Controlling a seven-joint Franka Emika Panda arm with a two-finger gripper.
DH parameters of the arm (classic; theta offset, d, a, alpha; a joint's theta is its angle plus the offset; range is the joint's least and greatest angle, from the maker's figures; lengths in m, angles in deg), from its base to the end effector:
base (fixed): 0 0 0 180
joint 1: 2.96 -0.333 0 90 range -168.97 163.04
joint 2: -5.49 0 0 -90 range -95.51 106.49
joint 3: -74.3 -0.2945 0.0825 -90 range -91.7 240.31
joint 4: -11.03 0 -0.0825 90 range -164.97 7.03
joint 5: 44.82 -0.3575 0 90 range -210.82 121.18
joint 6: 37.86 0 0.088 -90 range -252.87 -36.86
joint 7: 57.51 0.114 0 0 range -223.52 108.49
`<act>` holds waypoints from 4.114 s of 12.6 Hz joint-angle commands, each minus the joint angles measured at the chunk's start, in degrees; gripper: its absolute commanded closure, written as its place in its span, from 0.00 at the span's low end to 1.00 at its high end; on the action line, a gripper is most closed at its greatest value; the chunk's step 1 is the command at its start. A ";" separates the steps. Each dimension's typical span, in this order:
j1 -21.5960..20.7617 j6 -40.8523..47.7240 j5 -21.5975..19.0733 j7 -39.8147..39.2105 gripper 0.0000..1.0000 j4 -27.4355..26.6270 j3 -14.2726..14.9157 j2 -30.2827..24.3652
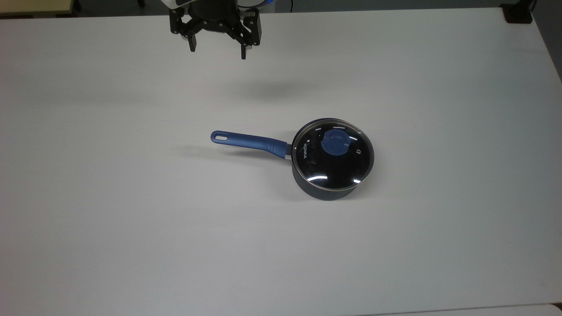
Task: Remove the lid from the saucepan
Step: 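Move the open gripper toward the glass lid on the saucepan, then lower the gripper over the blue knob of the glass lid, then close the gripper on the blue lid knob, then lift the glass lid off the saucepan and carry it beside the pan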
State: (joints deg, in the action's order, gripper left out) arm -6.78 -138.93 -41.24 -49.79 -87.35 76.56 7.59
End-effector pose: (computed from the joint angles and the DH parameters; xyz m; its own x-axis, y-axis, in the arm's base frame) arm 0.5489 0.0093 0.5275 0.9953 -0.0951 0.0183 -0.0960 -0.9935 0.0609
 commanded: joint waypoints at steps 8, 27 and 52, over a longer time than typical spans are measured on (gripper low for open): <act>-0.31 0.96 -0.85 -1.31 0.00 1.16 0.47 1.50; -15.52 -12.23 -5.33 22.16 0.08 22.53 -0.76 28.84; -6.48 -12.38 7.94 9.07 0.72 -11.01 -2.70 6.45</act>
State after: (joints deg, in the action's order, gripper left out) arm -15.19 -143.63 -34.16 -38.86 -83.44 74.26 24.14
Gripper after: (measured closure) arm 0.432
